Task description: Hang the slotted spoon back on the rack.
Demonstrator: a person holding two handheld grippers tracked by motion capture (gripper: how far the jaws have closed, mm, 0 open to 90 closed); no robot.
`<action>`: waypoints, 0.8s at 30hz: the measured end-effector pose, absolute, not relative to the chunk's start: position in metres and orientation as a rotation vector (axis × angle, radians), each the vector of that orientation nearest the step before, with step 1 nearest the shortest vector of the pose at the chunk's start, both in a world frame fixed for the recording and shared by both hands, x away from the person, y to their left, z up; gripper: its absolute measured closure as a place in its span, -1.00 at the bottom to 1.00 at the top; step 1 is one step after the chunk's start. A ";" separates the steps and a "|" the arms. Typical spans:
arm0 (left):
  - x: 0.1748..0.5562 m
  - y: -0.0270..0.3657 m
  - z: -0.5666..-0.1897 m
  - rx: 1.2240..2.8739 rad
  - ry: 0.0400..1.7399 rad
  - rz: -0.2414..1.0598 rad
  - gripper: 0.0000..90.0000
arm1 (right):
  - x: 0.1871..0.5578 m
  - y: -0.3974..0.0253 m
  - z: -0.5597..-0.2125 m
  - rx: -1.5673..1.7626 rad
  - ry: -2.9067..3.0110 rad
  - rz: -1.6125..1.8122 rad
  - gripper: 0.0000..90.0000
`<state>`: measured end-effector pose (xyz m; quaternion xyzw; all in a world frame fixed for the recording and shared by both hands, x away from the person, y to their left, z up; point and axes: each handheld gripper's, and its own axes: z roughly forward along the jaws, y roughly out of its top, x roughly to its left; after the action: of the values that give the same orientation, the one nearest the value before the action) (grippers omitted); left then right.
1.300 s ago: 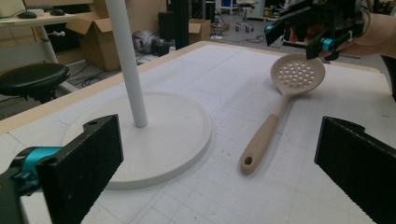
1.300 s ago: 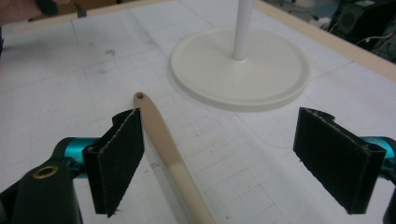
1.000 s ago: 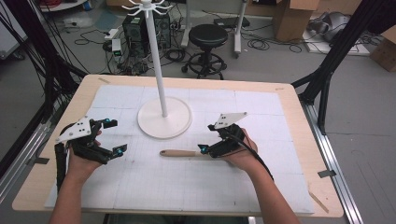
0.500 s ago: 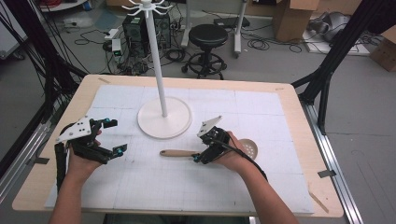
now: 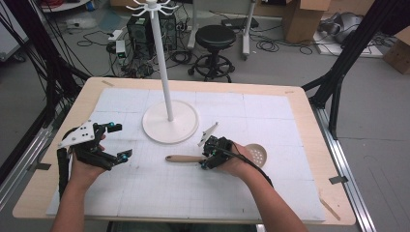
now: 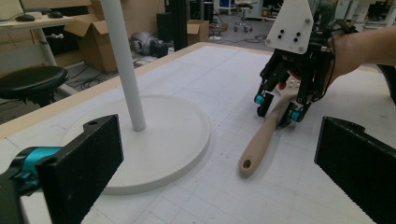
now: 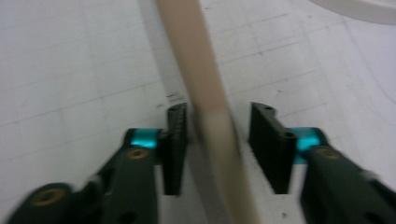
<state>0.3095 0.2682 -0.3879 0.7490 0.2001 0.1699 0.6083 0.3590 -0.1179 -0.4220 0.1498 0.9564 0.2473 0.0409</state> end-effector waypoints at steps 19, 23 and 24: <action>0.308 0.267 -0.385 1.736 0.454 0.397 -0.96 | 0.359 -0.108 -0.418 0.420 2.981 0.657 0.68; 0.307 0.267 -0.384 1.735 0.453 0.400 -0.96 | 0.360 -0.109 -0.417 0.413 2.983 0.659 0.68; 0.307 0.268 -0.384 1.733 0.453 0.402 -0.96 | 0.359 -0.109 -0.417 0.406 2.979 0.660 0.68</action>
<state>0.3072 0.2678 -0.3842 0.7499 0.1962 0.1739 0.6074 0.3592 -0.1088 -0.4172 0.1318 0.9673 0.2142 0.0316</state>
